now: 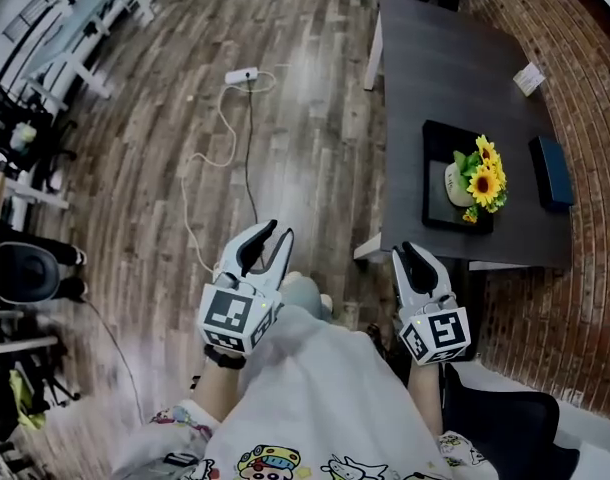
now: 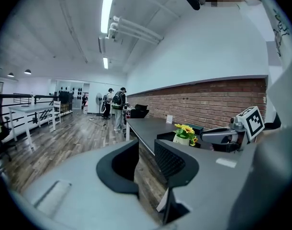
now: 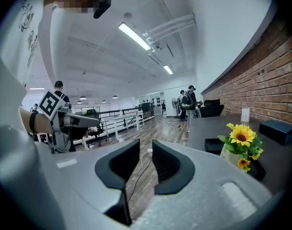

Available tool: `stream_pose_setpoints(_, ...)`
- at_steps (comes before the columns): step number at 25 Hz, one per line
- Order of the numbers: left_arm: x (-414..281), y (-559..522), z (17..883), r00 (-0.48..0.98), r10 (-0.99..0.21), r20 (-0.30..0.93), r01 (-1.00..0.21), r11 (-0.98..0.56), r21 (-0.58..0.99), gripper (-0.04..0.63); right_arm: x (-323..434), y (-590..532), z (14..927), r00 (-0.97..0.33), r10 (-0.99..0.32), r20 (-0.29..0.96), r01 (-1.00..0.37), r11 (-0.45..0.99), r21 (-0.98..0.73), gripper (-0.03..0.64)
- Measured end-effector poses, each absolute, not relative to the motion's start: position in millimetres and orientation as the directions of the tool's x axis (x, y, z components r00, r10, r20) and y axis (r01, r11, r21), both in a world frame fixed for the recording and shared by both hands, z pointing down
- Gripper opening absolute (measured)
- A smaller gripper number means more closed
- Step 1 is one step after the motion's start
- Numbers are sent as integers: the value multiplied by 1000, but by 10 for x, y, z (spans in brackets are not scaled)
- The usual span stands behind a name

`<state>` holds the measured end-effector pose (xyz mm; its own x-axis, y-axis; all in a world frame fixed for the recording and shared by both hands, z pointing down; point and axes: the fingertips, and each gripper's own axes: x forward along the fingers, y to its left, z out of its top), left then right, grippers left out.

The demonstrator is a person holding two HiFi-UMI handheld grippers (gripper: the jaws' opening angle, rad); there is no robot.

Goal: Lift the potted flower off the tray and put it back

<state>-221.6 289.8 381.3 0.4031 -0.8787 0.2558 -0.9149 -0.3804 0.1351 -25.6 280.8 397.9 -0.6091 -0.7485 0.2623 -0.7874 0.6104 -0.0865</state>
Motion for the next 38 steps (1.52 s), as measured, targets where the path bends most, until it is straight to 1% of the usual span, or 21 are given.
stream_pose_setpoints(2,-2214,2899,3836,405,-877,259,-914,-381,138,131,-273,2811,4016,-617,-741,265,-782,615,-101,110)
stream_pose_setpoints(4,-2212,2874,3868,407,-873,267,-913,-382,143,156,-297,2802,4061,-625,-732,271,-776,621,-112,142)
stream_pose_setpoints(7,-2216,2785,3907,411,-869,275,-911,-384,149,183,-328,2721,4109,-635,-721,277,-768,628,-124,175)
stream_pose_setpoints(10,-2222,2608,3925,423,-864,272,-906,-396,153,211,-341,2546,4129,-629,-726,279,-774,621,-129,194)
stream_pose_setpoints(17,-2363,1971,3981,453,-846,282,-891,-424,160,249,-546,1957,4177,-618,-732,287,-783,606,-140,215)
stream_pose_setpoints(20,-2526,1647,4002,460,-835,301,-888,-430,164,264,-722,1638,4159,-618,-732,287,-784,603,-148,218)
stream_pose_setpoints(25,-2807,1104,3969,473,-831,295,-881,-442,167,283,-993,1120,4122,-614,-735,287,-786,601,-145,229)
stream_pose_setpoints(31,-3098,602,4010,493,-820,290,-870,-465,166,296,-1202,662,4152,-583,-760,288,-811,567,-146,232)
stream_pose_setpoints(38,-3475,220,4089,511,-811,284,-860,-483,168,296,-1401,323,4197,-526,-799,291,-849,511,-132,232)
